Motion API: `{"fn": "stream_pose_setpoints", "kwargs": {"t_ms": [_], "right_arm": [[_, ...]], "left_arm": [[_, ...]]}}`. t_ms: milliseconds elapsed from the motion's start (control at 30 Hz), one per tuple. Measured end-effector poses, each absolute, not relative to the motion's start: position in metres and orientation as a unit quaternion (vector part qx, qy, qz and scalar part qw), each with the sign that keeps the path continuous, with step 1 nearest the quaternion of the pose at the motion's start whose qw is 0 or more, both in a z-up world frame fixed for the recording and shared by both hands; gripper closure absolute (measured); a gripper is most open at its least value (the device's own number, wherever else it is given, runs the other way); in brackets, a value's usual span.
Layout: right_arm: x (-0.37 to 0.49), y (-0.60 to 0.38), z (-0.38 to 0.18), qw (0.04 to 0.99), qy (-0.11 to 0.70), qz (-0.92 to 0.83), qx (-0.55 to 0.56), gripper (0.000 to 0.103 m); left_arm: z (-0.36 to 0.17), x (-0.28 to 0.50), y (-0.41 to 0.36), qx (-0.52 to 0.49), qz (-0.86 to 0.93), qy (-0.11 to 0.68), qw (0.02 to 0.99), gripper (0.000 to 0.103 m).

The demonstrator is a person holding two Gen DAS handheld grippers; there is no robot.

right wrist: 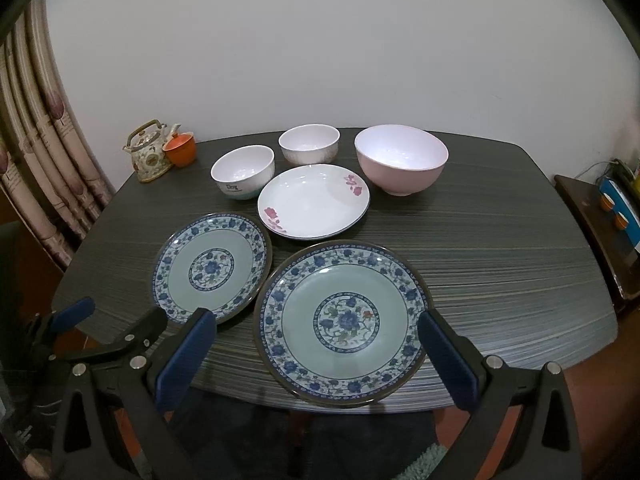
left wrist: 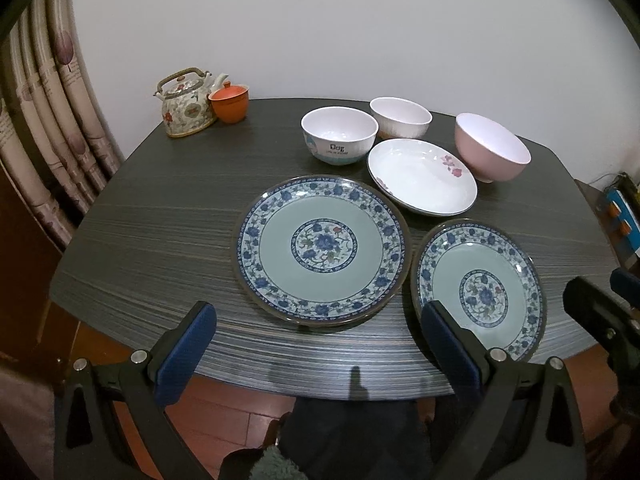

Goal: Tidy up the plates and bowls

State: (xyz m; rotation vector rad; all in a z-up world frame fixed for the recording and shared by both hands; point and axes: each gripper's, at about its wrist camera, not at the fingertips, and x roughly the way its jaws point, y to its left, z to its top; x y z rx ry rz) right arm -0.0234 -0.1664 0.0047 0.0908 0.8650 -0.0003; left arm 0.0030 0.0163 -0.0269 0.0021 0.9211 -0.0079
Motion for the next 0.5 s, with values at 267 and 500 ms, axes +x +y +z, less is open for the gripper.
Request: {"fn": "stream_pose_setpoints", "kwargs": {"t_ms": [267,500], "right_arm": [[-0.0246,-0.1639,0.0048,0.907,0.419,0.001,0.044,0.0],[-0.0251,-0.1626,0.0049,0.907,0.418,0.001,0.044,0.0]], "left_arm": [[-0.0263,0.0031,0.0187,-0.002,0.001,0.445,0.896,0.002],[-0.0269,0.0035,0.0203,-0.003,0.004,0.447,0.894,0.002]]}}
